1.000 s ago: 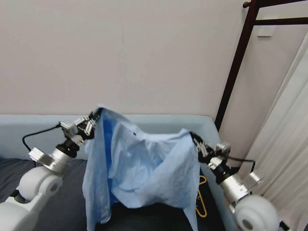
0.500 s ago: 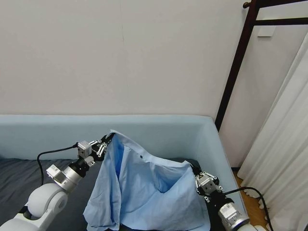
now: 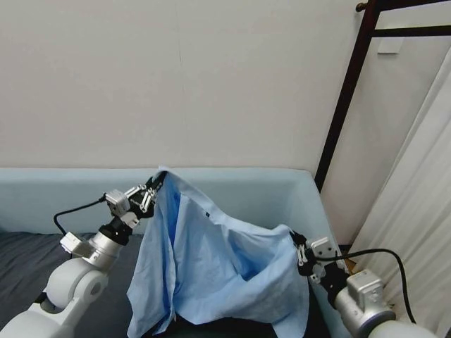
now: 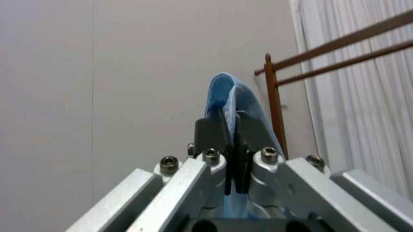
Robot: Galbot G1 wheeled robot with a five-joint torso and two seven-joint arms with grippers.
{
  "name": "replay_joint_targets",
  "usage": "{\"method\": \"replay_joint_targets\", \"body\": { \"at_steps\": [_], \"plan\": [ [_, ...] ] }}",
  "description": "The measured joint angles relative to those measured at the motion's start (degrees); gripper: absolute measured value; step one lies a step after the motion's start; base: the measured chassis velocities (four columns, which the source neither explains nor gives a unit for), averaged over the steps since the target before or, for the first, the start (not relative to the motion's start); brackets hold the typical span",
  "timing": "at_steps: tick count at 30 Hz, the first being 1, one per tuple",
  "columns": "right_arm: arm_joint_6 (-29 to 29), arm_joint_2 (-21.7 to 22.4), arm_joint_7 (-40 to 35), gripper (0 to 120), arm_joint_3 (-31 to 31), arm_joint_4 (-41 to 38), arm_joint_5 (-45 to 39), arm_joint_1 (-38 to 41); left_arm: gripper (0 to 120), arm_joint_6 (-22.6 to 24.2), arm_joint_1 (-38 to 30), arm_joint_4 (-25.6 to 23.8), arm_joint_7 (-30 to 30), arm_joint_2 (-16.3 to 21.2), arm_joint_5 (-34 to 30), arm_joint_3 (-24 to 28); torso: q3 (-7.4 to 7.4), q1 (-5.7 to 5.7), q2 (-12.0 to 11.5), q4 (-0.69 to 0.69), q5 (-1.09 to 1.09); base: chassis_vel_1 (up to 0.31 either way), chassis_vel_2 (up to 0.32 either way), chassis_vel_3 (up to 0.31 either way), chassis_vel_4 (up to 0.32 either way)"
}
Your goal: Pick up the clothes from the sofa and hang them on the clothes hanger.
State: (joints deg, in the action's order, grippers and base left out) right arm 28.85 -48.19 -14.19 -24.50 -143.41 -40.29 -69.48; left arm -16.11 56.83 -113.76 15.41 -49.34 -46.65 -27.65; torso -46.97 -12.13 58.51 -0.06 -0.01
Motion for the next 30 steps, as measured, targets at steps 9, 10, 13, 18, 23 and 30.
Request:
{"method": "replay_joint_targets", "body": {
  "at_steps": [9,10,13,18,23,30],
  "plan": [
    [-14.41,-4.16,9.95,0,1.39,8.31,5.19,0.02,0,-0.31,1.26,3.05,0.77,-2.66,4.28,0.90,0.00,-0.01,0.00,0.00,-0.02,0.000,0.000,0.000,0.000],
    [-15.10,-5.98,9.63,0,3.00,10.38,8.90,-1.51,0,-0.25,2.53,4.07,-0.02,-3.54,6.31,1.50,0.00,0.00,0.00,-0.01,0.00,0.000,0.000,0.000,0.000],
    [-15.53,-9.26,7.50,0,6.62,14.62,16.33,-4.26,0,0.05,5.79,5.68,-2.59,-5.17,10.26,2.93,0.00,0.00,0.00,-0.01,-0.01,0.000,0.000,0.000,0.000],
    [-10.34,-12.39,3.50,0,13.25,19.28,20.24,-7.77,0,2.17,10.32,7.74,-5.22,-6.82,16.68,3.44,0.00,0.00,0.00,0.01,-0.01,0.000,0.000,0.000,0.000],
    [-11.46,-13.01,4.00,15,15.97,21.72,14.70,-8.60,0,2.64,10.86,8.70,-9.00,-6.45,17.69,2.65,0.00,0.00,0.00,0.00,0.00,0.000,0.000,0.000,0.000],
    [-19.96,-13.04,10.34,41,13.88,23.27,-4.48,-10.21,0,2.96,9.85,11.01,-10.71,-4.52,18.80,0.39,0.00,0.00,0.00,0.00,-0.01,0.000,0.000,0.000,0.000]
  ]
}}
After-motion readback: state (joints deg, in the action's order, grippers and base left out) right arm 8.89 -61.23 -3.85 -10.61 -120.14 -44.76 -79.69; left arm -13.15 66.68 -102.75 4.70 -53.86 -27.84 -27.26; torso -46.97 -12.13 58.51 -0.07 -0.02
